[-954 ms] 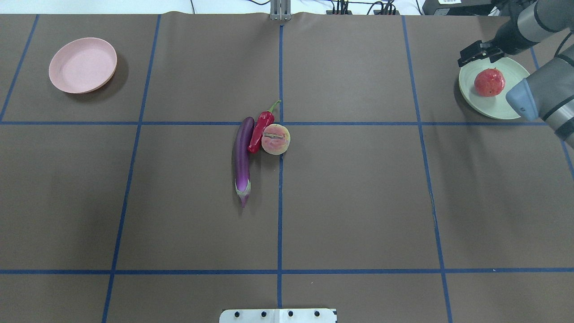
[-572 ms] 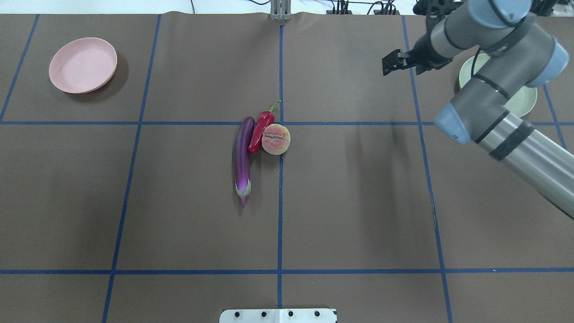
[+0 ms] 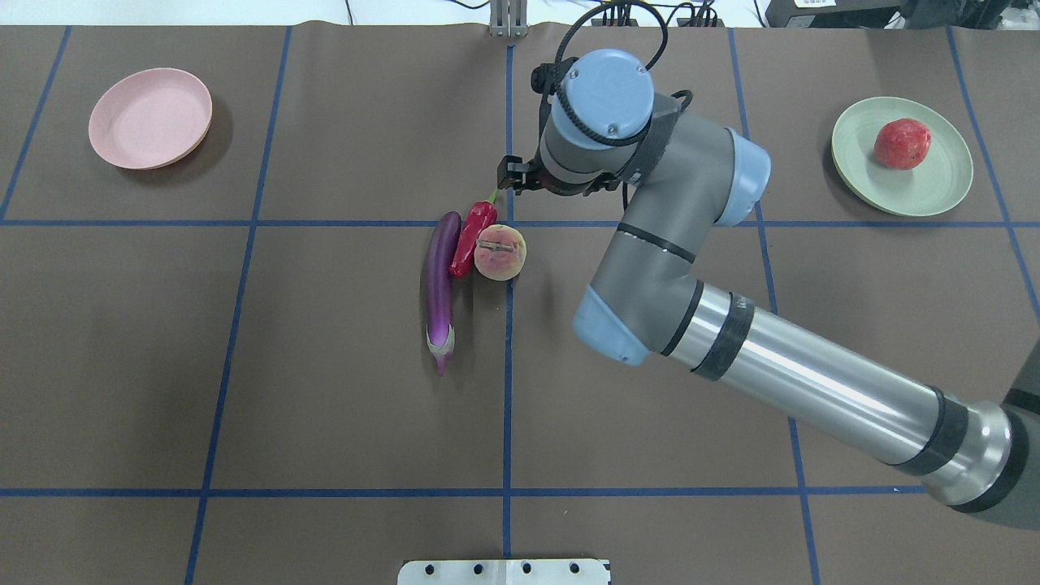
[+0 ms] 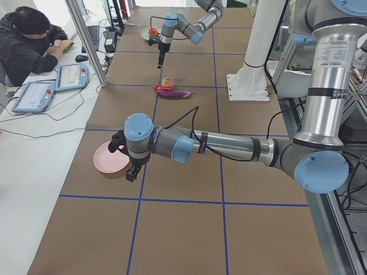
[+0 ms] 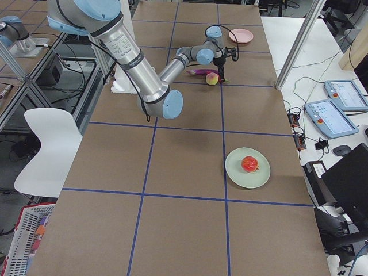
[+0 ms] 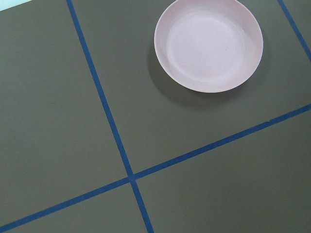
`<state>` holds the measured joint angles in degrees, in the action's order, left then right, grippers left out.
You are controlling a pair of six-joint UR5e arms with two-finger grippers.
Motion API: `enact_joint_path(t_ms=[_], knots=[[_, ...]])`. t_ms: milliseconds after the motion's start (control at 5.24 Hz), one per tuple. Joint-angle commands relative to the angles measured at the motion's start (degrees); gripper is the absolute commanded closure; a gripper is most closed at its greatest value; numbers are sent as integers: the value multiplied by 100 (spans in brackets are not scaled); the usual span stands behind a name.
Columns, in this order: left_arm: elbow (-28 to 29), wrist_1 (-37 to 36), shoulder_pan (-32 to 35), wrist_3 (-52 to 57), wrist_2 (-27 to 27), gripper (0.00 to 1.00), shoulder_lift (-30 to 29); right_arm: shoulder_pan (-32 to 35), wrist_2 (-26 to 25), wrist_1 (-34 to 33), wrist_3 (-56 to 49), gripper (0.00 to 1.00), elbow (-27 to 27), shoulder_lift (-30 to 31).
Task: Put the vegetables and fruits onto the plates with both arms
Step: 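Move the right gripper back over the peach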
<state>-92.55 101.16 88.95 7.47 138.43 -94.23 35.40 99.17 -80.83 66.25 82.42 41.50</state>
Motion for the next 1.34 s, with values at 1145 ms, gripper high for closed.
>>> enact_joint_path(t_ms=[1145], knots=[[0, 26, -9, 9, 9, 0, 36, -815, -978, -434, 222, 2, -859, -635]])
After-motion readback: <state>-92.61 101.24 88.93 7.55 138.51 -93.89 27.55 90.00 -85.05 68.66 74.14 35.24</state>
